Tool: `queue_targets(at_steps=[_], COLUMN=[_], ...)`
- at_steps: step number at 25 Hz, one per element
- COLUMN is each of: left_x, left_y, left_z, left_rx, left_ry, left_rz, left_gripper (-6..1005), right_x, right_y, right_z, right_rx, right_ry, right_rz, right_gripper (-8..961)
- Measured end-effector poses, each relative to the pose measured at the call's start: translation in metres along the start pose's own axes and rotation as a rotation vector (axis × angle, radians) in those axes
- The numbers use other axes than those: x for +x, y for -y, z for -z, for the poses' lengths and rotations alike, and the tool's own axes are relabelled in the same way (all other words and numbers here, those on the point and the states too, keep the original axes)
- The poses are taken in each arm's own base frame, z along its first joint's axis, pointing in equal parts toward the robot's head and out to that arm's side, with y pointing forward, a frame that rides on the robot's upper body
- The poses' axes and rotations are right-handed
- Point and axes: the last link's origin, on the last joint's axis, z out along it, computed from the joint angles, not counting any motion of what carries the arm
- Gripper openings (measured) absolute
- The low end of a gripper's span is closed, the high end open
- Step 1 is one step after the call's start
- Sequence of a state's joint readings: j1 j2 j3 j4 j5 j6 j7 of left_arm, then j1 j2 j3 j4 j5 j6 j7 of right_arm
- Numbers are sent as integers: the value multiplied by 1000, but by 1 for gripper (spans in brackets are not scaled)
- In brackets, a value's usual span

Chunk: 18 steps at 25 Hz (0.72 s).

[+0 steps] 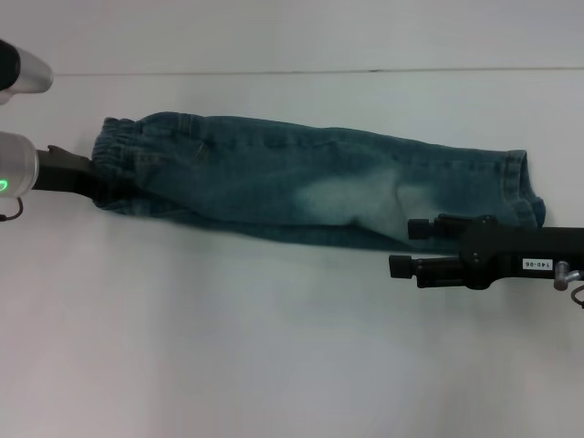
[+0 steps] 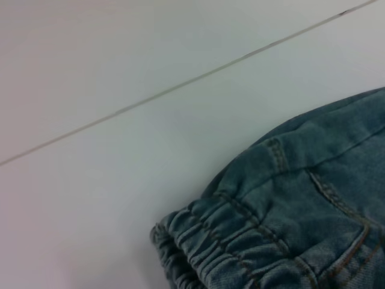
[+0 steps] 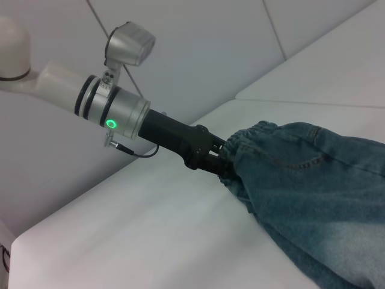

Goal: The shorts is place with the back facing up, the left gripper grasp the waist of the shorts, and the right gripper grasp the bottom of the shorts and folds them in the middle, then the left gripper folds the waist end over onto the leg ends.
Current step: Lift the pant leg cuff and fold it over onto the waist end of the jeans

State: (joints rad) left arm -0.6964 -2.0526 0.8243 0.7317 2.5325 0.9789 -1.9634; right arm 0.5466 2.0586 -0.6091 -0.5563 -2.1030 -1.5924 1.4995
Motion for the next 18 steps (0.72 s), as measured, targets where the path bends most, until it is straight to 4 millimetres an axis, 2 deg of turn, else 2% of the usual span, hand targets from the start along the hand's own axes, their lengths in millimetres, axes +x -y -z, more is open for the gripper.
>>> queue_targets(at_steps=[8,18], left_x=[7,30], left_y=[-5,-14], left_z=[10,39], left_rx=[-53,-129], left_ry=[9,-3], left_rz=[-29,-85], left_gripper=[364,285], right_x=[-3,-6], right_y=[2,11], right_z=[-4,-12], right_rx=[7,74], right_ry=[-15,22], right_rz=[12,5], right_gripper=[941,932])
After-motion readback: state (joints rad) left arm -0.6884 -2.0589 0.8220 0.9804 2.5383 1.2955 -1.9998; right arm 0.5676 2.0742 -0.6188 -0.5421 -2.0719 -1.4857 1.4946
